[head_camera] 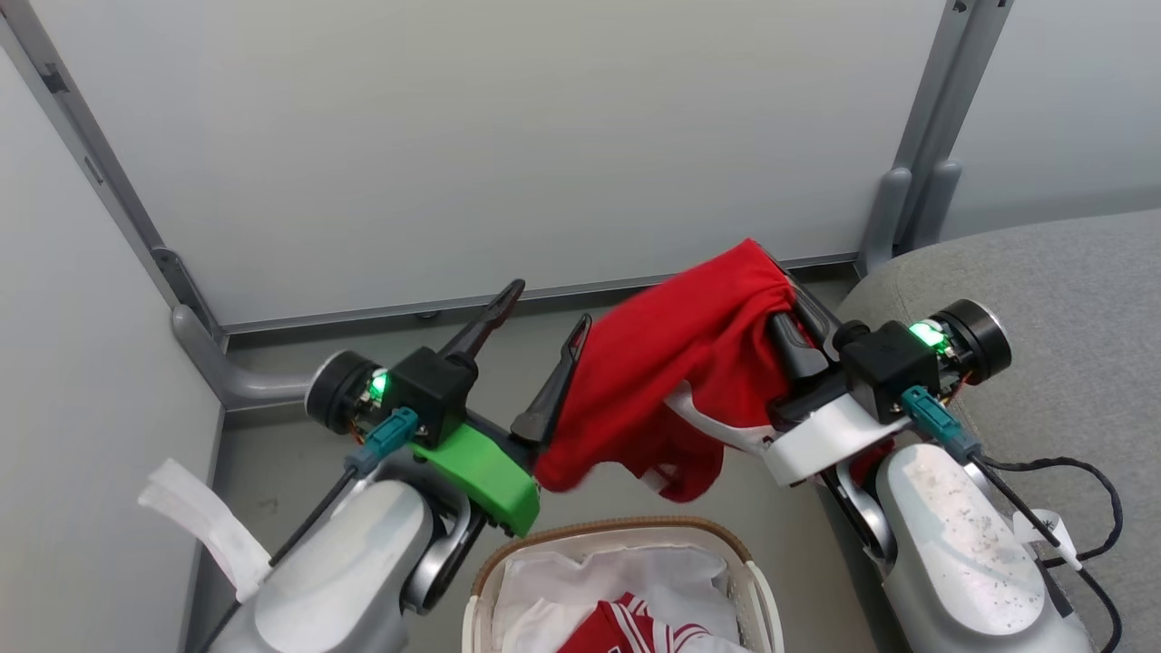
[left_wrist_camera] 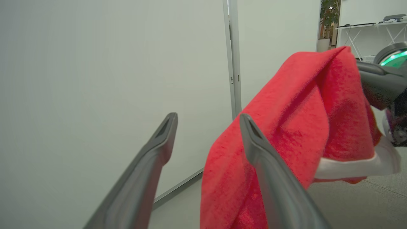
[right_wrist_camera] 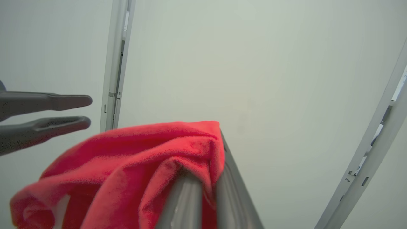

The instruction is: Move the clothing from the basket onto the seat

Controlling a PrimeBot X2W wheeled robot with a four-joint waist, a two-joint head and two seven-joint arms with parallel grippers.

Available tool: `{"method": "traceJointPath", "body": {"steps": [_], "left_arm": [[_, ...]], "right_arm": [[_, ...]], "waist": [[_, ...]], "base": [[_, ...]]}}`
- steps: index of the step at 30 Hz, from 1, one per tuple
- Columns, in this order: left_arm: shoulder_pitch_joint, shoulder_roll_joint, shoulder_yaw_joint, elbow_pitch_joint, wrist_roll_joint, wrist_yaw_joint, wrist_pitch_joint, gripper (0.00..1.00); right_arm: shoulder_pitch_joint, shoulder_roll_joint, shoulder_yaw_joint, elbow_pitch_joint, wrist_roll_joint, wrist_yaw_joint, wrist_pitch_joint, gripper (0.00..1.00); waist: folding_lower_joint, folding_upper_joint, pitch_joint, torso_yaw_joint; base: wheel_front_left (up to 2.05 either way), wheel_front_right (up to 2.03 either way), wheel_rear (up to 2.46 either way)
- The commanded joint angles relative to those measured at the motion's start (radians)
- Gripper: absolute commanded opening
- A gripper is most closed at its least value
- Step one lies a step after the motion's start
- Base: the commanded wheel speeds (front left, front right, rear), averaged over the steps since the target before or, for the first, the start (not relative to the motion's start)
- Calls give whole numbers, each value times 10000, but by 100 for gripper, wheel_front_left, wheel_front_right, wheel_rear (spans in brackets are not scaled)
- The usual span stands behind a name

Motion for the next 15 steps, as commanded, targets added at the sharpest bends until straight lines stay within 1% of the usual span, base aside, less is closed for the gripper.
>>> {"method": "traceJointPath", "body": {"steps": [1, 4, 6, 15], "left_arm": [[299, -89, 89, 76, -69, 73, -57, 100], [977, -382, 252, 227, -145, 114, -117, 100], [1336, -543, 399, 230, 5, 104, -110, 100], [2612, -934, 952, 474, 760, -192, -108, 100]], "right_arm": [[175, -37, -120, -47, -40, -8, -21, 0], [218, -35, -399, -96, -68, -10, -21, 0], [321, -35, -544, -106, -102, -8, -21, 0], [501, -35, -1012, -107, -210, -9, -21, 0]], "waist": [[0, 0, 7, -4], [0, 0, 27, -7], [0, 0, 50, -14], [0, 0, 121, -92]], "base": [[0, 0, 0], [0, 0, 0], [0, 0, 0], [0, 0, 0]]}}
